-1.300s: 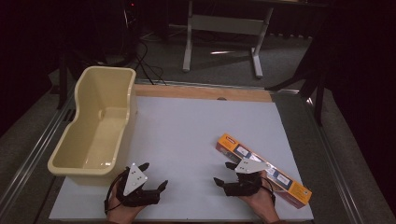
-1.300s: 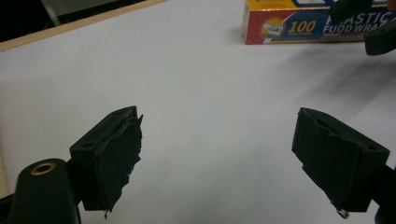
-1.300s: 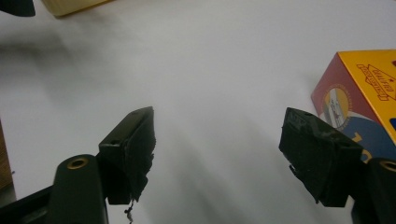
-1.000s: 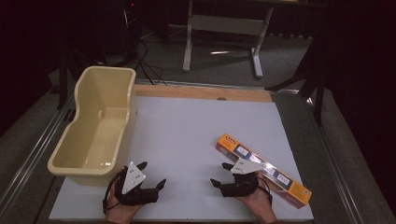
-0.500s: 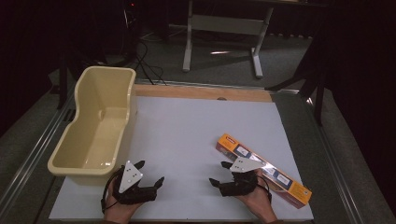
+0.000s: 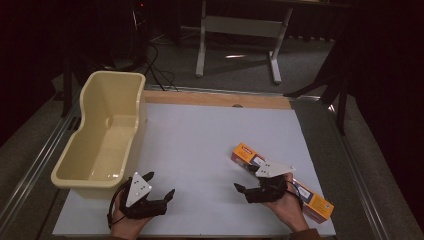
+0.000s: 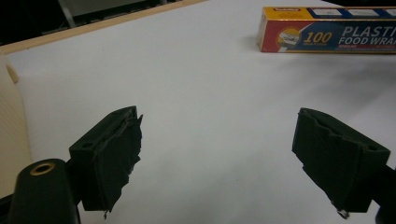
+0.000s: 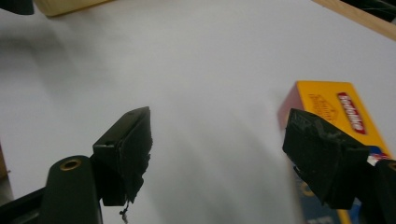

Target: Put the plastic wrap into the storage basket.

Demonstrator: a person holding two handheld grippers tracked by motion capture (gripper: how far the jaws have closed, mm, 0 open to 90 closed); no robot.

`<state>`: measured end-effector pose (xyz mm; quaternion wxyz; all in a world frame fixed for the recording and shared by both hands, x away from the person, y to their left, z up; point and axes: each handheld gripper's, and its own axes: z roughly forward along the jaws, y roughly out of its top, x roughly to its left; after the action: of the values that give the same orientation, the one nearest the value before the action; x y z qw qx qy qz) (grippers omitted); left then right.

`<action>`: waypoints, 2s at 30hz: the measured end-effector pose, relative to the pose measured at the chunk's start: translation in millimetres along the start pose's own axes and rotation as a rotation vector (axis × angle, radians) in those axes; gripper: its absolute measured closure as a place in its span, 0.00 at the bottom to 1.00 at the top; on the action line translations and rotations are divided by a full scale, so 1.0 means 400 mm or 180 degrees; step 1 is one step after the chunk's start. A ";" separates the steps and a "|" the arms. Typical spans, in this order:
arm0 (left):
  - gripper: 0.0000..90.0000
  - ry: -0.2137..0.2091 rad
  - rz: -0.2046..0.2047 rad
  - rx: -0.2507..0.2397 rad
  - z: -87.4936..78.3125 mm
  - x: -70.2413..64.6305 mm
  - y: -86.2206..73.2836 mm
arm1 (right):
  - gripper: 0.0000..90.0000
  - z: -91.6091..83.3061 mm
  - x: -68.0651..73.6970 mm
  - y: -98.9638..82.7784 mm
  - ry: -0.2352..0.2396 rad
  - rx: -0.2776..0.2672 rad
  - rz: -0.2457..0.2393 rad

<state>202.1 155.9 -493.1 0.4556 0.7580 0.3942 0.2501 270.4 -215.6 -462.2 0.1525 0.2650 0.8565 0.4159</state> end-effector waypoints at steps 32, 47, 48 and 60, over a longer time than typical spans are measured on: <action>0.17 0.0008 0.0011 0.0004 0.000 -0.001 0.000 | 0.23 -0.078 -0.165 -0.047 -0.0351 0.0877 -0.0075; 0.17 -0.0008 0.0019 0.0011 0.000 -0.002 0.000 | 0.23 -0.066 -0.219 -0.081 -0.0299 0.1466 -0.0052; 0.17 -0.0011 0.0016 0.0010 0.000 -0.002 0.000 | 0.24 -0.064 -0.221 -0.082 -0.0284 0.1504 -0.0063; 0.17 -0.0023 0.0029 0.0035 0.001 -0.004 0.000 | 0.33 -0.020 -0.240 -0.073 0.0008 0.2092 -0.0048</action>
<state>201.6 154.6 -493.4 0.4516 0.7632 0.3904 0.2473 334.8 -291.6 -476.6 0.0608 0.2932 0.9470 0.1164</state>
